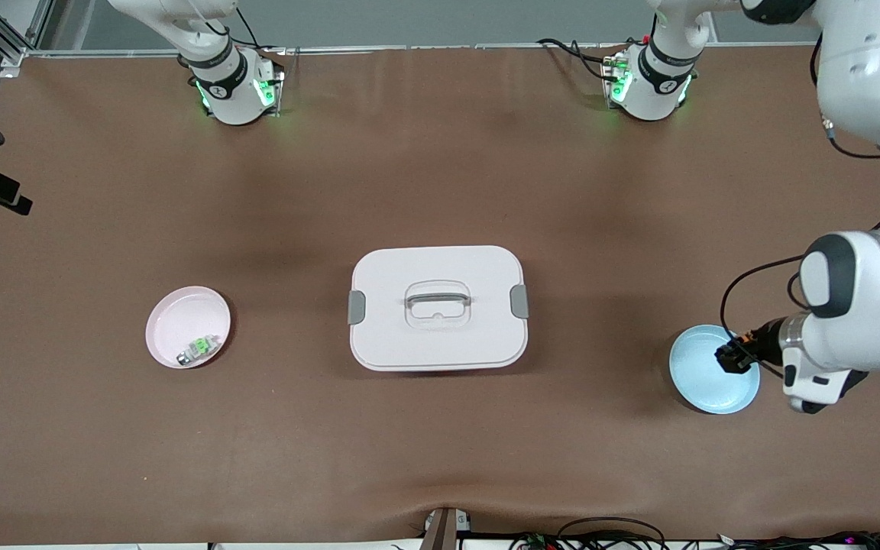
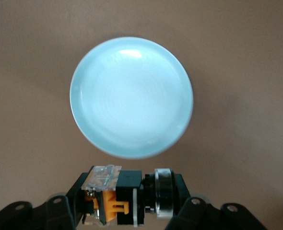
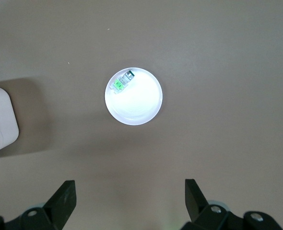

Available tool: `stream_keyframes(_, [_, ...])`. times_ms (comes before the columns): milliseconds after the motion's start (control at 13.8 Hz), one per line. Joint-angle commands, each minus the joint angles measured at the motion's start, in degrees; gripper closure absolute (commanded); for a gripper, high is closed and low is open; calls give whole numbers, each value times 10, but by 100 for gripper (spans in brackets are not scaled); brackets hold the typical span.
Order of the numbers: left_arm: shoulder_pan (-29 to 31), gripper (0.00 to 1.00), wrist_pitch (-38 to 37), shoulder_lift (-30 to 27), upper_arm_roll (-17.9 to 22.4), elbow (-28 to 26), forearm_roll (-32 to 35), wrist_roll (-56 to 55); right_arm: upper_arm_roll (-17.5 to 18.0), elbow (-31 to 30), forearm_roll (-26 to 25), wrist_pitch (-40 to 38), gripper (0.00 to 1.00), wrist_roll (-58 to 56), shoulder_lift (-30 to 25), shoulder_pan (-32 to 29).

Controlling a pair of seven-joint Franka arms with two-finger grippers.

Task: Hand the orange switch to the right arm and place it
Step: 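Lift the orange switch with the left gripper toward the table middle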

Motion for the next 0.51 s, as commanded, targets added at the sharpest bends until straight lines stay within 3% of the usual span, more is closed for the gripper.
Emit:
stream_keyframes(0, [-2,91,-48,-68,-13,-14,-60,-47,5,-1,-9,1,0,-1,-5,1])
stream_keyframes(217, [-1,91,-64,-123,-40,-14,-127,-204,7,-1,-8,1,0,-1,-6,3])
stream_keyframes(435, [0,90,-64,-148,-94,-14,-167,-344,8,-1,-9,1,0,-1,-7,3])
